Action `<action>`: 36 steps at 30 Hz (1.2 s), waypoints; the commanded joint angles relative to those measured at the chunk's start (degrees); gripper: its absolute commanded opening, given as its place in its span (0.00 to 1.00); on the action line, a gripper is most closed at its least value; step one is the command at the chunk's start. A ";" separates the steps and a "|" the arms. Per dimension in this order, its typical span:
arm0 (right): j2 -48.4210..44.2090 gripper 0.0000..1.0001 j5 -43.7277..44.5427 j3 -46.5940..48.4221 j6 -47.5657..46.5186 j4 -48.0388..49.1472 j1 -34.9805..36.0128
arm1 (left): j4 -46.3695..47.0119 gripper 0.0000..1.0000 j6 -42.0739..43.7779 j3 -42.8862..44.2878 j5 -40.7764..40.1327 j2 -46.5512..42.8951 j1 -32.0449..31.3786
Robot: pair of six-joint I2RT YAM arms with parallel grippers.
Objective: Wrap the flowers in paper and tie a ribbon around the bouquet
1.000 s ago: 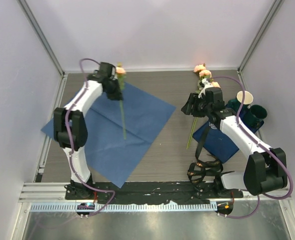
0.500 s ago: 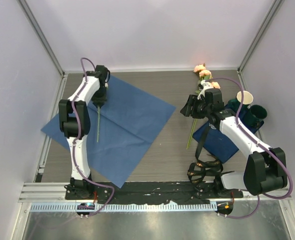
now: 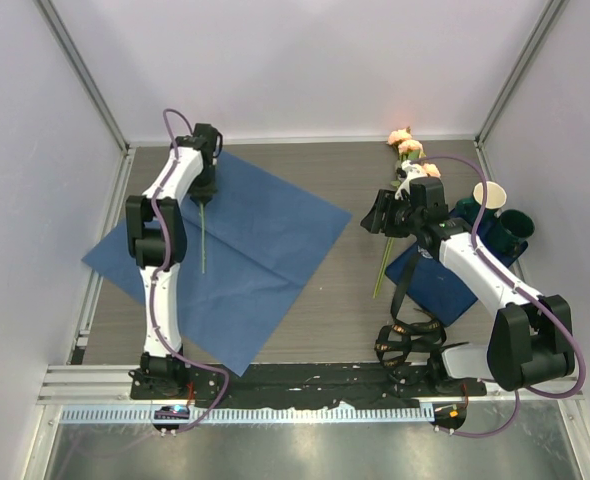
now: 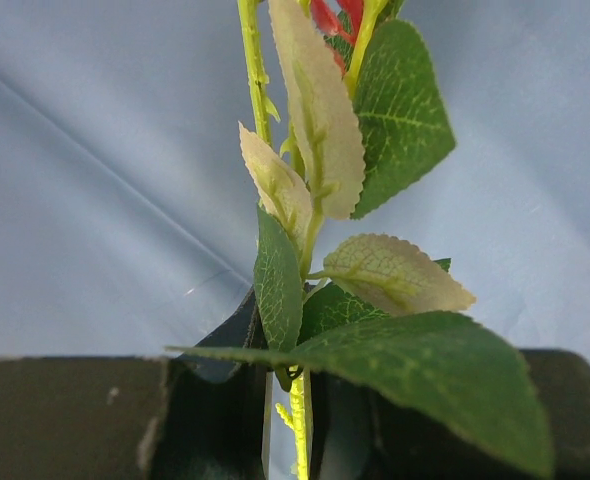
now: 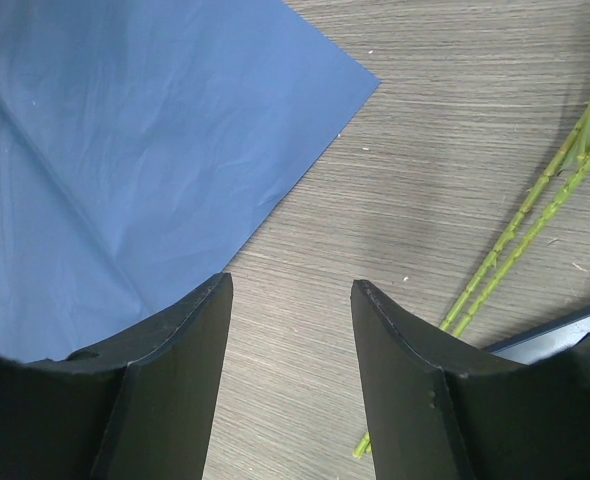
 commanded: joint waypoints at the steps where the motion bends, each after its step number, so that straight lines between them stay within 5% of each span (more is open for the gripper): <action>1: -1.04 0.57 -0.20 0.06 -1.23 2.38 0.26 | -0.16 0.09 -1.19 3.60 -0.60 1.21 0.24; 12: -0.95 0.57 -0.81 -0.20 -1.31 2.73 0.26 | 7.83 0.12 -6.38 -14.67 -6.75 -8.36 -0.47; 36: -1.39 0.57 -1.69 -0.46 -1.31 2.56 0.26 | 6.69 0.14 -11.48 -18.02 -14.75 -11.36 -3.28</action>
